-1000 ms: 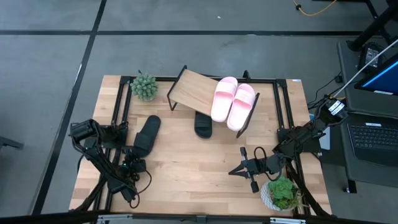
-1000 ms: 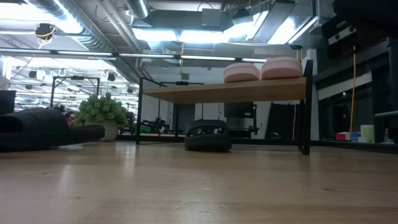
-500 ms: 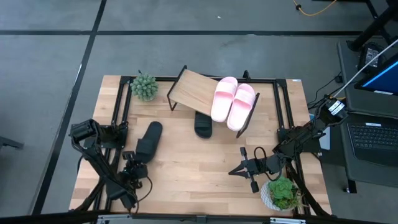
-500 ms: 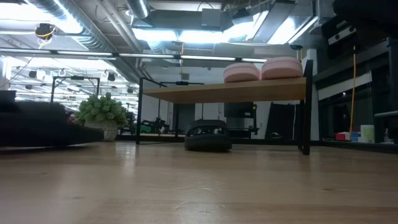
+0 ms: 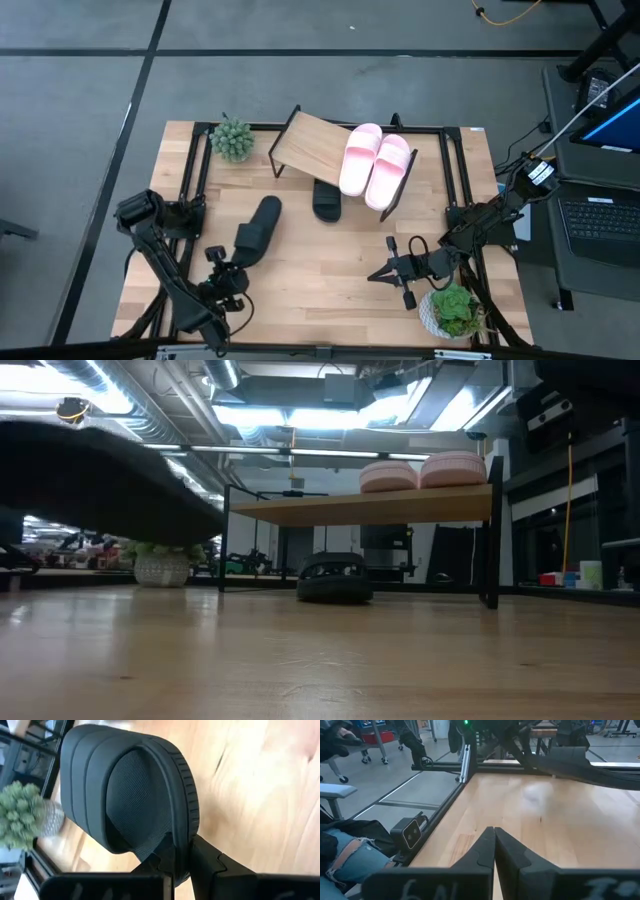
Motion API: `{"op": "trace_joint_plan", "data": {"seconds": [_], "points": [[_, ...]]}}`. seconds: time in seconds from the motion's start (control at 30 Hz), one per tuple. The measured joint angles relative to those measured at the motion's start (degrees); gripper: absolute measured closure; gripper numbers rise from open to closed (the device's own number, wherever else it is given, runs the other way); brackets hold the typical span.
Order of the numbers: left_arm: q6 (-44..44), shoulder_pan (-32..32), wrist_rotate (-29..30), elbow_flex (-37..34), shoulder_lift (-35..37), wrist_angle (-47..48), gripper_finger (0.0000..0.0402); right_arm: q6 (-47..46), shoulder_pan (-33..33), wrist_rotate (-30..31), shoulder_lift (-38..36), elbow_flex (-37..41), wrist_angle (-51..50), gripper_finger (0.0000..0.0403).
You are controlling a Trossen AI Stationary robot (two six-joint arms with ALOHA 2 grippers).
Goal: Pick and place slides into the shelf
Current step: Put the left black slides on the shelf
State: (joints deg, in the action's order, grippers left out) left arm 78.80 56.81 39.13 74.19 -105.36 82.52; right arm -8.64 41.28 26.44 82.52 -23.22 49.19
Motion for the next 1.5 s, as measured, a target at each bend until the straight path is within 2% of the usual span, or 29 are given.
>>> {"op": "trace_joint_plan", "data": {"seconds": [0.37,0.67,0.83,1.1,1.33,1.5], "points": [[-13.96,-10.59,8.24,6.65,0.04,0.72,0.0379,-0.2,-0.01,-0.01,0.0,-0.01,0.37,0.0391],[-28.36,-18.56,10.53,12.26,0.04,0.58,0.0379,-0.31,0.0,0.0,0.0,0.0,0.35,0.0391],[-35.46,-21.58,13.82,16.2,0.07,0.6,0.0379,-0.32,-0.02,0.0,0.0,-0.02,0.33,0.0391],[-44.3,-27.4,14.53,18.91,0.09,0.52,0.0379,-1.62,-0.01,-0.02,0.0,-0.01,0.28,0.0391],[-46.69,-33.19,14.28,18.91,0.09,0.22,0.0379,-1.6,-0.02,-0.02,0.0,0.0,0.26,0.0391],[-53.93,-36.66,14.17,18.91,0.09,-4.71,0.0379,-1.55,-0.01,-0.01,0.0,-0.01,0.25,0.0391]]}}
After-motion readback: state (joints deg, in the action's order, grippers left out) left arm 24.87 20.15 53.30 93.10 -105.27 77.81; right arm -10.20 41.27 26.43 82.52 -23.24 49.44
